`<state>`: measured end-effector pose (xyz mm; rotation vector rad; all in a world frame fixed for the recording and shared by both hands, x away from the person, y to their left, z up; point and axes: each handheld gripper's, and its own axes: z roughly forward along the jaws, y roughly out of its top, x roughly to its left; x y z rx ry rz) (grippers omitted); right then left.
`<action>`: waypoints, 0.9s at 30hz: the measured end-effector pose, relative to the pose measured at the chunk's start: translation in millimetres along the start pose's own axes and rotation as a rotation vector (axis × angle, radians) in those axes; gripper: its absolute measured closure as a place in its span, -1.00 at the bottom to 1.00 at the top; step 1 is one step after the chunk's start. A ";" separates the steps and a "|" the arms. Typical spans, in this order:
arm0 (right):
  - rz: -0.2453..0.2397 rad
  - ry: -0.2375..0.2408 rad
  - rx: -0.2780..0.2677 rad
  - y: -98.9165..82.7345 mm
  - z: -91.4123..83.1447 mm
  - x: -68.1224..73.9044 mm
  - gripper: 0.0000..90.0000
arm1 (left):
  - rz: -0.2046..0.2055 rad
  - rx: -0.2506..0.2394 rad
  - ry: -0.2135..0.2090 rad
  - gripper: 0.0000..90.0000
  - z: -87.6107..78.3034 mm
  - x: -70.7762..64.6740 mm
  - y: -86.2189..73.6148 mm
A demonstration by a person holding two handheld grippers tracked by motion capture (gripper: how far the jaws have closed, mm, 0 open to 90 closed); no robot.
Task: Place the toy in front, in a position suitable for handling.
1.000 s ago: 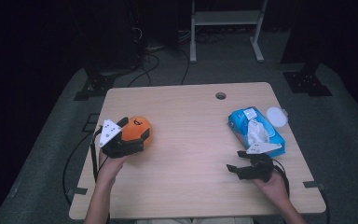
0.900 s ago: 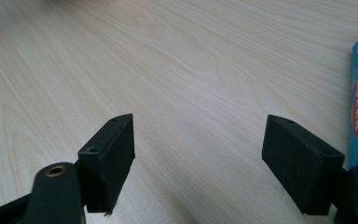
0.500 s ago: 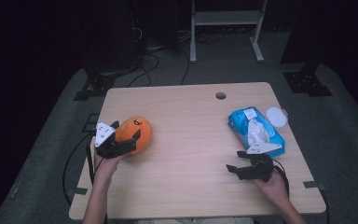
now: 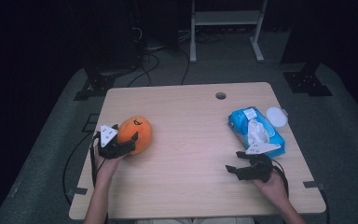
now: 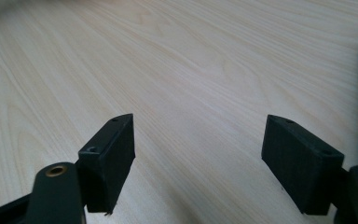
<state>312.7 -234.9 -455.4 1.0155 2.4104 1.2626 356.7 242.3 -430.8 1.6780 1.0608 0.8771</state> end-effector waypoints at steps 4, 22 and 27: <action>-0.001 0.000 -0.001 -0.2 -0.9 0.7 -0.45 | 0.022 0.028 -0.002 -0.67 6.6 -2.6 -5.7; -0.005 0.003 -0.001 -0.5 -1.0 2.4 -0.45 | 0.054 0.084 0.100 -0.26 14.9 -5.6 -18.7; -0.006 0.003 0.004 -0.7 -0.7 1.9 -0.45 | 0.057 0.094 0.099 -0.12 14.8 -6.8 -16.1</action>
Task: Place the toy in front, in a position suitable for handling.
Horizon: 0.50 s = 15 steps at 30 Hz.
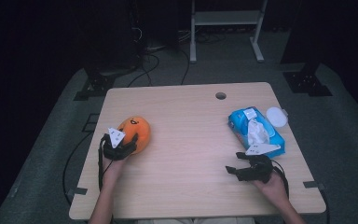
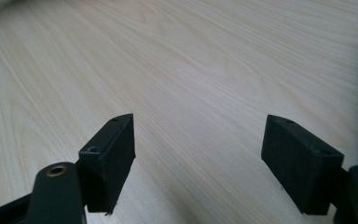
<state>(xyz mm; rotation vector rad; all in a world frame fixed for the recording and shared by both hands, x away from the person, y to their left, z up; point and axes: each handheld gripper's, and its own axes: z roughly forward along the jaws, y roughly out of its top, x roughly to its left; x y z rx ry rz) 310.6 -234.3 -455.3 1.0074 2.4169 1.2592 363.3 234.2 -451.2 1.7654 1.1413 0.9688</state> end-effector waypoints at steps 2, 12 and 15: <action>-0.001 0.001 -0.005 0.2 -1.0 0.0 -0.45 | -0.014 -0.002 0.001 -0.06 -0.9 0.1 0.9; -0.002 0.004 -0.007 0.6 -1.8 -0.1 -0.45 | -0.133 -0.038 -0.026 0.11 -6.0 6.2 3.0; 0.001 0.007 -0.005 0.5 -0.9 -0.1 -0.45 | -0.160 -0.047 -0.038 0.13 -6.8 8.4 2.5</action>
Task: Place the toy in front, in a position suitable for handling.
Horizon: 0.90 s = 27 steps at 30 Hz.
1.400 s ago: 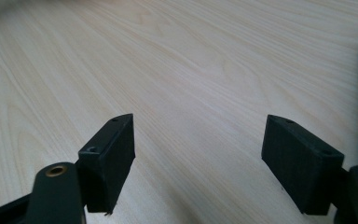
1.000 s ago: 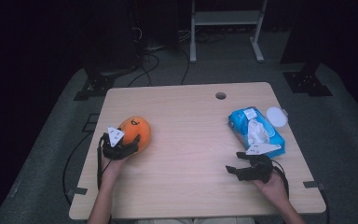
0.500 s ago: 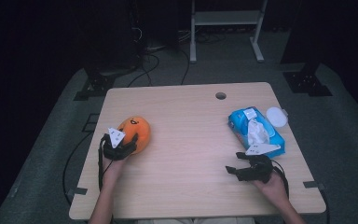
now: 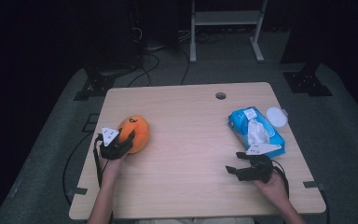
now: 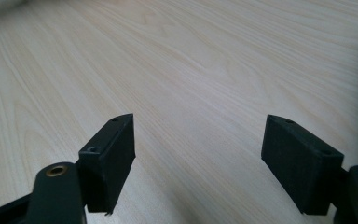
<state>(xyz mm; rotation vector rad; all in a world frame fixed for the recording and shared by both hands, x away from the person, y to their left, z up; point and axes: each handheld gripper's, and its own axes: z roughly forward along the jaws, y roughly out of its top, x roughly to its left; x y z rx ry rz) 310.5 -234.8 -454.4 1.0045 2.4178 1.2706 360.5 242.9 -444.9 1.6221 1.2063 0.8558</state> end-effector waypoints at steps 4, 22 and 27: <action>-0.004 0.000 0.001 0.0 -0.1 0.5 -0.45 | -0.039 -0.014 -0.011 0.16 -1.1 4.0 0.2; -0.001 0.002 0.002 -0.2 0.2 0.2 -0.45 | -0.147 -0.088 -0.052 0.26 -13.0 13.7 6.2; 0.000 0.001 0.001 -0.3 -0.2 0.1 -0.45 | -0.130 -0.099 -0.093 0.27 -15.1 3.7 11.7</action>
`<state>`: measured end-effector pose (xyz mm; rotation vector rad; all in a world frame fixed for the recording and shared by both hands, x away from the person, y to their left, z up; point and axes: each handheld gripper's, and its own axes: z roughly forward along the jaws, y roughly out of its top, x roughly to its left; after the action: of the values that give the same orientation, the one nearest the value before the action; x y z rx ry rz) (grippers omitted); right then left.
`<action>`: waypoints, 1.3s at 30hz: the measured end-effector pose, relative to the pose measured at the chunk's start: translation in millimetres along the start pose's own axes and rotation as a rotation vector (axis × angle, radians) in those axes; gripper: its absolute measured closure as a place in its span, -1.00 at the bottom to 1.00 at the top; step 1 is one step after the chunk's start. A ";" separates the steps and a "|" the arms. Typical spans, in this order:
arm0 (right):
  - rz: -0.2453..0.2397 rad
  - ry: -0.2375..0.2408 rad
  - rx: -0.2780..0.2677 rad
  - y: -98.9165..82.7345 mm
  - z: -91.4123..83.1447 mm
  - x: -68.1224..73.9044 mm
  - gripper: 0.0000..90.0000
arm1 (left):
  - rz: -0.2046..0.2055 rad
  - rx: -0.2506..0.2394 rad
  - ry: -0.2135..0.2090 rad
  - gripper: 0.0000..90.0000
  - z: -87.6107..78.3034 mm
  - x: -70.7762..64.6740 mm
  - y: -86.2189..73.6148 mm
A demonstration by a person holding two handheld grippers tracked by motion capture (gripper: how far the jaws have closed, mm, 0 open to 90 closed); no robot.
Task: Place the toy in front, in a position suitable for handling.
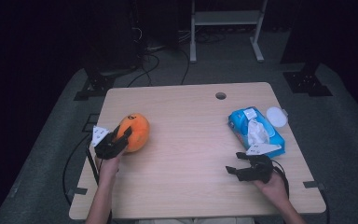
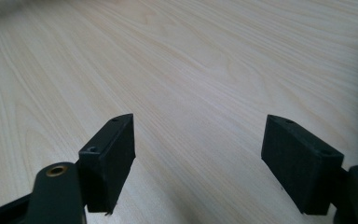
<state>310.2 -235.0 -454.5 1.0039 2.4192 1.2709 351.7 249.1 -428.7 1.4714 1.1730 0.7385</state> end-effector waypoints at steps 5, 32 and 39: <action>-0.002 -0.001 -0.003 0.6 -0.9 0.3 -0.45 | 0.006 -0.019 -0.056 0.28 -1.7 -13.3 6.5; 0.020 -0.023 -0.034 -0.2 -10.8 -10.1 -0.45 | 0.136 0.081 -0.462 0.29 11.7 -144.9 -14.0; 0.026 -0.026 -0.036 -1.0 -11.4 -11.3 -0.45 | 0.163 0.099 -0.529 0.29 12.8 -162.2 -17.7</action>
<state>312.5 -250.2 -449.7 1.0391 2.3625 1.2971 305.6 92.0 -426.0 1.7240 0.6979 0.3618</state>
